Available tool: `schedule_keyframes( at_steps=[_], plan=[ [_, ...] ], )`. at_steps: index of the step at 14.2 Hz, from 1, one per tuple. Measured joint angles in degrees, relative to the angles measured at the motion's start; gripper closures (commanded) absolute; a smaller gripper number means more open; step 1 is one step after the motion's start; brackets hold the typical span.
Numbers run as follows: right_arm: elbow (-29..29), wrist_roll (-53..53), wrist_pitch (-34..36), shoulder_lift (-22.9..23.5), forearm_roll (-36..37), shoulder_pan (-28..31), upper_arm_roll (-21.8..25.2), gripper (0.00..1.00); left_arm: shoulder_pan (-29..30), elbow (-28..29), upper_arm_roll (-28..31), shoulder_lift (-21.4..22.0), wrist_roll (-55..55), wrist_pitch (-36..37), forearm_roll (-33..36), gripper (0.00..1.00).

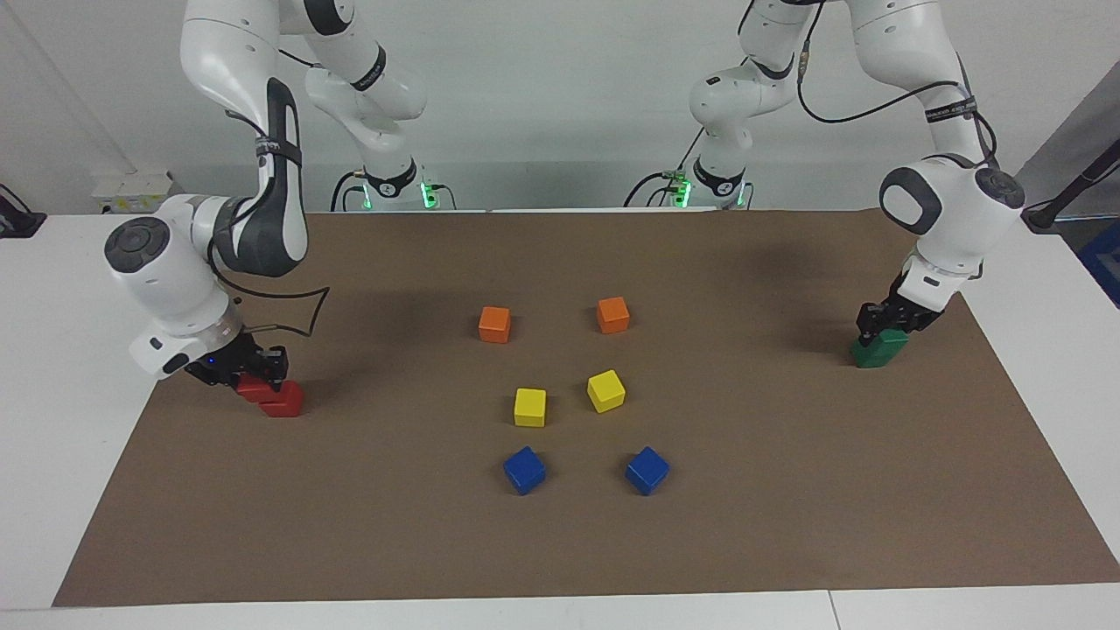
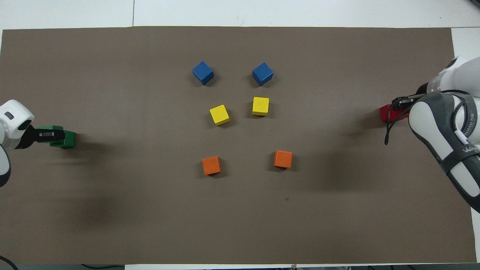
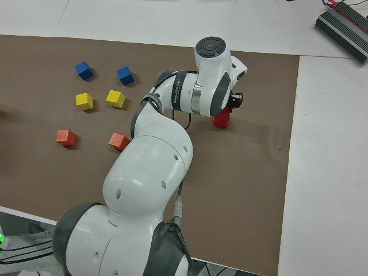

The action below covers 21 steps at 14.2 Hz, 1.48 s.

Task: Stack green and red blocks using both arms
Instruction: 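Stack green on green with the left gripper while the right gripper stacks red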

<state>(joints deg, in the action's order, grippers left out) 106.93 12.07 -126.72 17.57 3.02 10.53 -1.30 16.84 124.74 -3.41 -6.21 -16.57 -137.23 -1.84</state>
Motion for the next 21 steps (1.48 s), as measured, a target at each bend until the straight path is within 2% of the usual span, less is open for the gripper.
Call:
schedule_keyframes(
  at_steps=[4, 5, 6, 12, 13, 14, 15, 18, 21],
  plan=[
    [0.97, -0.02, -0.49, -0.62, -0.08, 0.00, 0.00, 1.00, 0.00, 0.14, -0.01, -0.31, -0.03, -0.29, 0.15, 1.00],
    [1.11, -0.14, -0.50, -0.72, -0.11, 0.00, 0.00, 1.00, 0.00, 0.11, -0.02, -0.41, -0.04, -0.35, 0.18, 0.61],
    [1.16, -0.30, -0.50, -0.76, -0.14, 0.00, 0.00, 1.00, 0.00, 0.12, -0.03, -0.42, -0.05, -0.36, 0.21, 0.01],
    [1.24, -0.52, -0.50, -0.81, -0.29, 0.00, -0.04, 1.00, 0.00, 0.11, -0.03, -0.49, -0.07, -0.47, 0.30, 0.00],
    [1.25, -0.53, -0.50, -0.81, -0.32, 0.00, -0.04, 0.83, 0.00, 0.09, -0.03, -0.49, -0.07, -0.48, 0.31, 0.00],
    [1.25, -0.53, -0.50, -0.82, -0.34, -0.02, -0.06, 0.21, 0.00, 0.03, -0.03, -0.49, -0.07, -0.48, 0.32, 0.00],
    [1.25, -0.53, -0.53, -0.82, -0.35, -0.10, -0.07, 0.00, 0.00, -0.05, -0.03, -0.49, -0.07, -0.48, 0.32, 0.00],
    [1.26, -2.02, -0.54, -0.90, -0.39, -0.35, -0.15, 0.00, 0.00, -1.38, -0.02, -0.53, -0.07, 0.82, 0.33, 0.00],
    [1.24, -3.65, -0.54, -1.11, -0.39, -0.47, -0.36, 0.00, 0.00, -5.70, -0.03, -0.52, -0.07, 6.01, 0.33, 0.00]
  ],
)
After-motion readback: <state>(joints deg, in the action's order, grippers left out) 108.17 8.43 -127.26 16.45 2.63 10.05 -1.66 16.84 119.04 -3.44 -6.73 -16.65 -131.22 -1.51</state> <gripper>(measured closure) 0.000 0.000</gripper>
